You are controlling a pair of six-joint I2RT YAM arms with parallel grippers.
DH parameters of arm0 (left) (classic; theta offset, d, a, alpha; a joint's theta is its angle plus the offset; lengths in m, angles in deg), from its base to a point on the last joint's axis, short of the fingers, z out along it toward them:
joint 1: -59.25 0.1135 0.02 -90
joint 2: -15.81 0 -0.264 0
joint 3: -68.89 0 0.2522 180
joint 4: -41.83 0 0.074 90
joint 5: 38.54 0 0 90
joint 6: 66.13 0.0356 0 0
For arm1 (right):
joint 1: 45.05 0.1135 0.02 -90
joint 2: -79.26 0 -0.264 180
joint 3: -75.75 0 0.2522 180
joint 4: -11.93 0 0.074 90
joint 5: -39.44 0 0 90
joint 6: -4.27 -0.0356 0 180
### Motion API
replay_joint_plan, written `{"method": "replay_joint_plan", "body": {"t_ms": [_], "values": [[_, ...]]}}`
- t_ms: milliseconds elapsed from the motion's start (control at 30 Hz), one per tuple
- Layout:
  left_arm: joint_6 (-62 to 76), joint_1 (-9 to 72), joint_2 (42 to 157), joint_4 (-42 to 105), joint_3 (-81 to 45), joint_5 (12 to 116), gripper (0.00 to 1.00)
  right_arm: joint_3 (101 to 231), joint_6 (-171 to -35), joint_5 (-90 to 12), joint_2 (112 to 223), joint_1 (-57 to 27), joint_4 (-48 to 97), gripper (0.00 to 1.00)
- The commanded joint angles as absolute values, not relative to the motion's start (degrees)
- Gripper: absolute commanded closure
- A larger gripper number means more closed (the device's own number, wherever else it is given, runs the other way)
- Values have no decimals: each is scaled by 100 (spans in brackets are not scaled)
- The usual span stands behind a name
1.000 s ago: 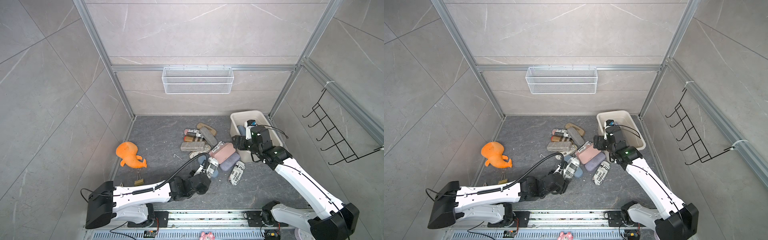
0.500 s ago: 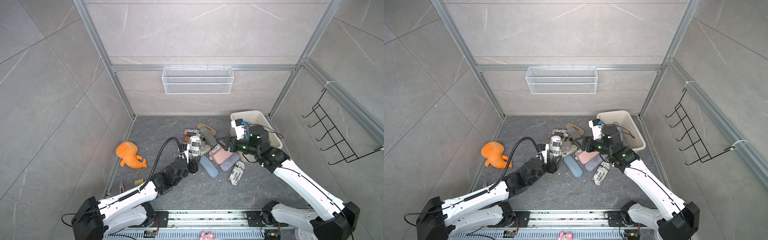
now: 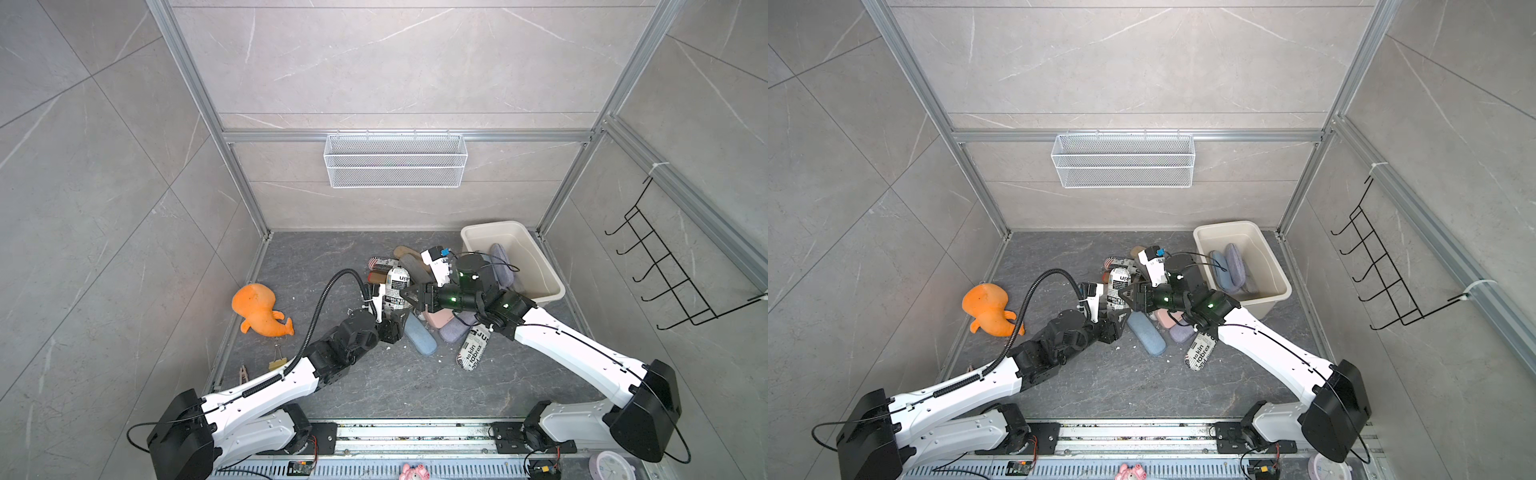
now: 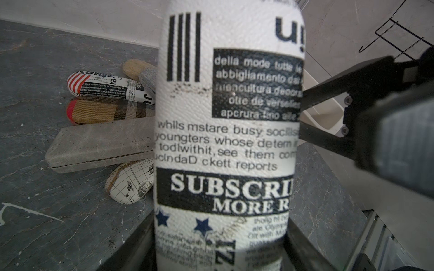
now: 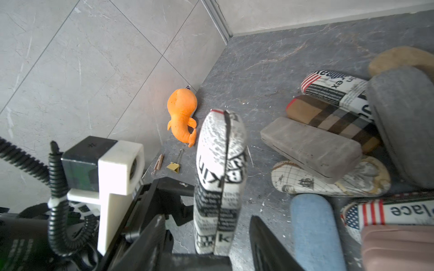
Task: Put the glasses cases into the storage boxes
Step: Place the glasses case in the storage box.
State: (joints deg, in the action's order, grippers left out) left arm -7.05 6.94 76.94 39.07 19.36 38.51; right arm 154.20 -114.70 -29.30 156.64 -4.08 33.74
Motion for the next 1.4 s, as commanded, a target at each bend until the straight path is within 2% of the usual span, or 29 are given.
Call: {"method": "replay_joint_plan", "body": {"t_ms": [0,167,300,367,567,667,800,933,1067,1133,1200,1367], "values": [[-749,756,7690,4392,1681,3950,40,15622,-11556,-3002,15811,-315,3133,45],[-761,759,7681,4419,1672,4021,40,15697,-11574,-3217,15953,-257,3157,46],[-761,766,7616,4375,1654,4026,40,15840,-11468,-3599,16011,-251,3476,38],[-760,766,7576,4373,1665,4019,39,15891,-11449,-3580,16043,-251,3484,37],[-683,774,7655,4362,1558,4048,40,16027,-11695,-3157,16267,-200,3272,56],[-670,777,7654,4389,1560,4047,40,16044,-11710,-3133,16270,-181,3330,57],[-634,786,7659,4430,1562,4092,39,16045,-11680,-3191,16297,-181,3406,49],[-630,795,7680,4401,1531,4119,38,16080,-11675,-3122,16280,-172,3429,59],[-567,800,7664,4331,1531,4105,33,16204,-11597,-3205,16253,-172,3568,65],[-577,793,7648,4287,1538,4080,27,16246,-11570,-3210,16258,-172,3605,66],[-601,794,7614,4276,1574,4028,15,16281,-11536,-3276,16257,-173,3626,66],[-708,796,7424,4087,1683,3937,6,16463,-11422,-3523,16296,-172,3745,66]]}}
